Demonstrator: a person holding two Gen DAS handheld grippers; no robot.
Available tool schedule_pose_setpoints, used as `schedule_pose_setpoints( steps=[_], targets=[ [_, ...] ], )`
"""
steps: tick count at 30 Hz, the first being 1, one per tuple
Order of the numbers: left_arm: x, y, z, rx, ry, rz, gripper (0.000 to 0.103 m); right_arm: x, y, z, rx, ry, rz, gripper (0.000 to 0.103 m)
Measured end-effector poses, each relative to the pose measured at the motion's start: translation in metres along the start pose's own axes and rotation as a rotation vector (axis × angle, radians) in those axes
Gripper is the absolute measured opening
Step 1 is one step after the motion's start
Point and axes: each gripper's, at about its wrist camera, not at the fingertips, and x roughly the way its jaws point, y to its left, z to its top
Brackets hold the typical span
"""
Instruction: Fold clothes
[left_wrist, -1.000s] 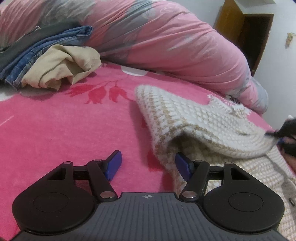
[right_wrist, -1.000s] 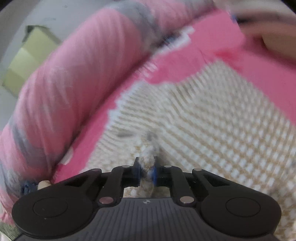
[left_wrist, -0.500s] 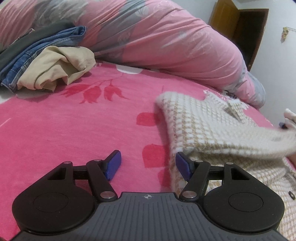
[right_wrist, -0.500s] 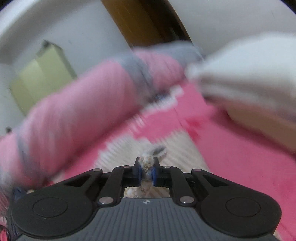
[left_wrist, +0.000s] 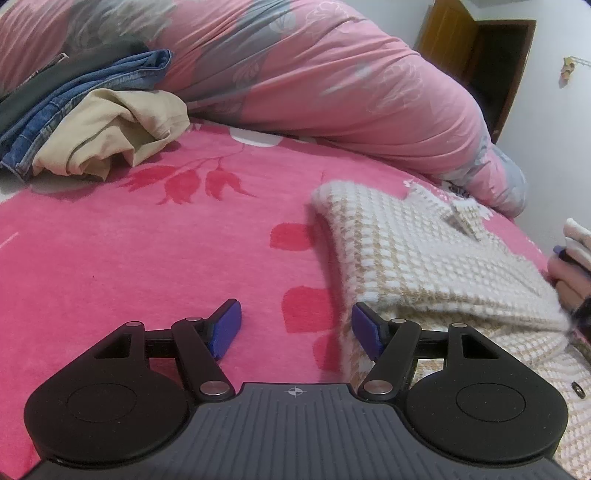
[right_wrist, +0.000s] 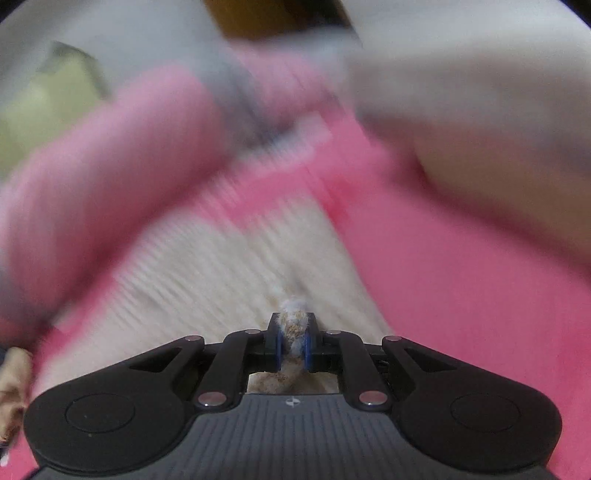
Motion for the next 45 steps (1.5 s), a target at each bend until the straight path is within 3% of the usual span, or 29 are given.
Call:
schedule_pose_setpoints(
  steps=[7, 9, 17, 21, 25, 29, 33, 37, 39, 40, 41, 43, 45],
  targets=[
    [0.000, -0.001, 0.000, 0.011, 0.002, -0.005, 0.067, -0.011, -0.001, 0.007, -0.057, -0.064, -0.057, 0.012],
    [0.000, -0.001, 0.000, 0.013, 0.002, -0.007, 0.067, -0.014, -0.001, 0.009, -0.073, -0.083, -0.074, 0.016],
    [-0.006, 0.006, 0.008, -0.048, -0.033, -0.025, 0.067, -0.038, 0.008, 0.019, -0.171, -0.185, -0.145, 0.022],
    [-0.011, 0.004, 0.022, -0.103, -0.079, -0.045, 0.067, -0.043, 0.066, 0.016, -0.363, -0.204, 0.013, 0.022],
    [0.008, -0.012, 0.039, -0.082, -0.030, -0.023, 0.067, -0.019, 0.122, -0.006, -0.583, -0.152, 0.185, 0.021],
    [0.039, -0.022, 0.022, 0.005, 0.049, 0.027, 0.069, 0.048, 0.117, -0.029, -0.682, 0.010, 0.104, 0.019],
    [0.039, -0.015, 0.017, -0.006, 0.047, 0.007, 0.070, 0.040, 0.140, -0.017, -0.736, 0.037, 0.025, 0.021],
    [0.036, -0.014, 0.014, -0.017, 0.037, 0.000, 0.070, 0.017, 0.195, -0.022, -0.810, -0.001, 0.241, 0.021],
    [0.036, -0.014, 0.014, -0.019, 0.036, -0.002, 0.070, 0.022, 0.224, -0.035, -0.871, 0.006, 0.395, 0.020],
    [0.036, -0.013, 0.014, -0.020, 0.036, -0.003, 0.070, 0.034, 0.235, -0.046, -0.901, 0.029, 0.425, 0.020],
    [0.036, -0.013, 0.014, -0.021, 0.036, -0.004, 0.070, 0.053, 0.244, -0.059, -0.936, 0.063, 0.402, 0.020],
    [0.037, -0.013, 0.014, -0.023, 0.036, -0.006, 0.070, 0.102, 0.248, -0.082, -1.003, 0.125, 0.271, 0.019],
    [0.035, -0.013, 0.013, -0.023, 0.032, -0.006, 0.070, 0.102, 0.252, -0.077, -0.999, 0.109, 0.249, 0.019]
  ],
)
